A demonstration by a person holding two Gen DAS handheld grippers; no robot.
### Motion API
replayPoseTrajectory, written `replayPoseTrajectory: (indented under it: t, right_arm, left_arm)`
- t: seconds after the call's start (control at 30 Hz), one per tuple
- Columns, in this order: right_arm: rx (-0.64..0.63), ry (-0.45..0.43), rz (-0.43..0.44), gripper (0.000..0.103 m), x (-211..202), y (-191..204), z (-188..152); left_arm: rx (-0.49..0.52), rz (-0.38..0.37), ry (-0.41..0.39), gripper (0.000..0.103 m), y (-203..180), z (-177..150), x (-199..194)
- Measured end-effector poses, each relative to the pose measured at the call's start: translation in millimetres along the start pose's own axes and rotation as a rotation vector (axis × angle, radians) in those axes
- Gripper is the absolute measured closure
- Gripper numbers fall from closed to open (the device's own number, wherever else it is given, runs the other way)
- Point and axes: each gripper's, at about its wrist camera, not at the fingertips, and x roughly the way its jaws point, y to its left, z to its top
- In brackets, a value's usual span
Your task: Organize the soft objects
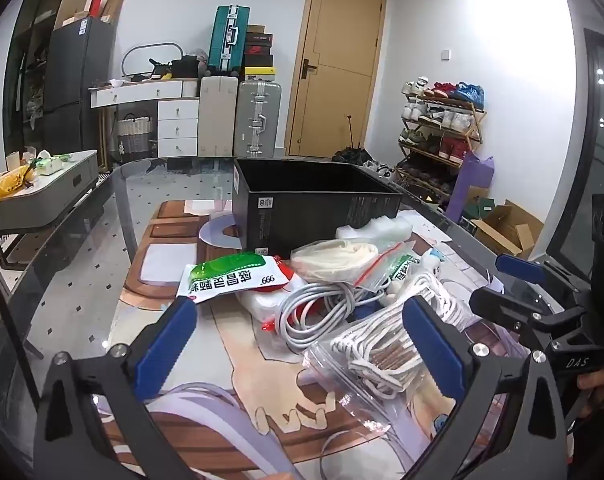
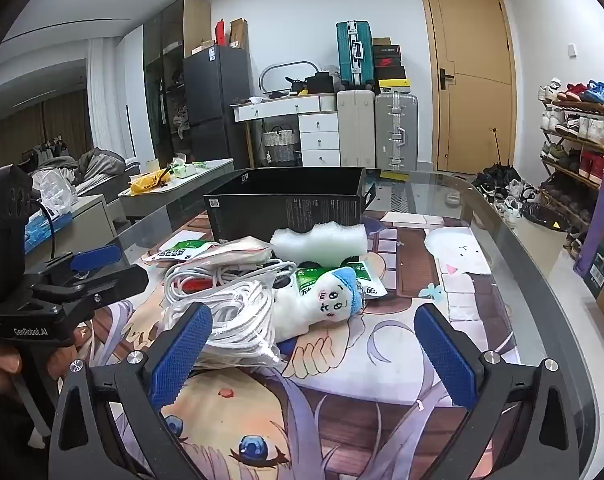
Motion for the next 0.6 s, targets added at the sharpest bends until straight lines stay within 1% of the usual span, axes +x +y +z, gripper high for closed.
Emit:
replayPoseTrajectory:
  t: [0.13,0.17,0.2,0.6]
  right_arm:
    - [-0.006,0.006,-0.006,0.000,0,0,0]
    - [-0.006,0.006,-0.006,0.000,0,0,0]
    - [-0.006,0.007,-0.005,0.000,0,0,0]
    - [-0.004,0.007,-0.003,0.000,0,0,0]
  left_arm:
    - [0.015,0.010,-0.013,0.000,3,0,-3]
    - [0.044,0.022,-0.005,0.000,-6,-4,-3]
    - [0.050,0.029,0.015,0.000,-11,-3,3]
    - [0.052,0.022,0.011,0.000,-7,-2,0]
